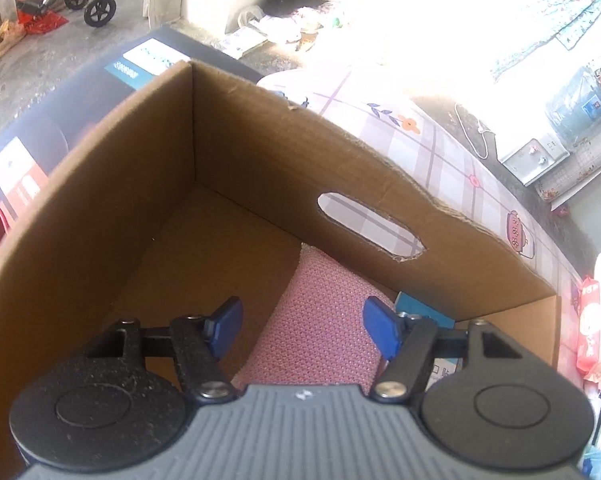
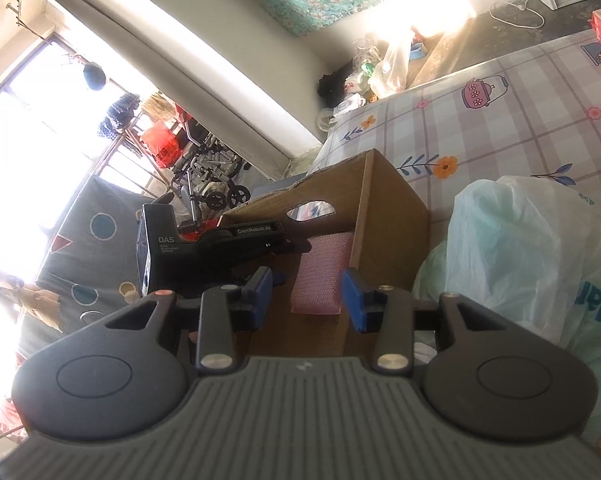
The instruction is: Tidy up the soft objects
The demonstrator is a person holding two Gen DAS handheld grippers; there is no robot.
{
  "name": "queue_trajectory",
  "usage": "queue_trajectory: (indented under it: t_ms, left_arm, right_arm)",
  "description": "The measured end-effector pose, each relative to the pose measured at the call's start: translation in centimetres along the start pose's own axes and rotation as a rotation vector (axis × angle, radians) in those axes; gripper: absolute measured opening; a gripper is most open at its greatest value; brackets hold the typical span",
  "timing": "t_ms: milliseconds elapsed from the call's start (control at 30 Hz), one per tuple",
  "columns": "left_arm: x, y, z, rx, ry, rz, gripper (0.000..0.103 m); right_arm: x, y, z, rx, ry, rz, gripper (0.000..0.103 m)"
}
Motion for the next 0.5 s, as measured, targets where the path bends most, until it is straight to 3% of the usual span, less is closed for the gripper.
queue_trajectory:
  t_ms: [200,500]
  left_arm:
    - [-1.8,0.6,-6.6,-0.032,0.118,0.116,0.073]
    - [-7.5,7.9,-14.2,-0.190,0.221,0.343,0.080]
  right_arm:
    - [-1.7,0.3,-2.8,-0.006,0.036,0.031,0.041]
    - [-3.7,1.4,-10.1,-0.024,0.148,0.052,0.049]
Point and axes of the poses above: each gripper's, at about its wrist camera, not at the fingertips, and z roughly the way its jaws point, y to its right, x to its top, the point moved 5 cm from there along z, roughly the way its jaws point, and after that the axes turned 12 degrees about x, right-handed, at the moved point
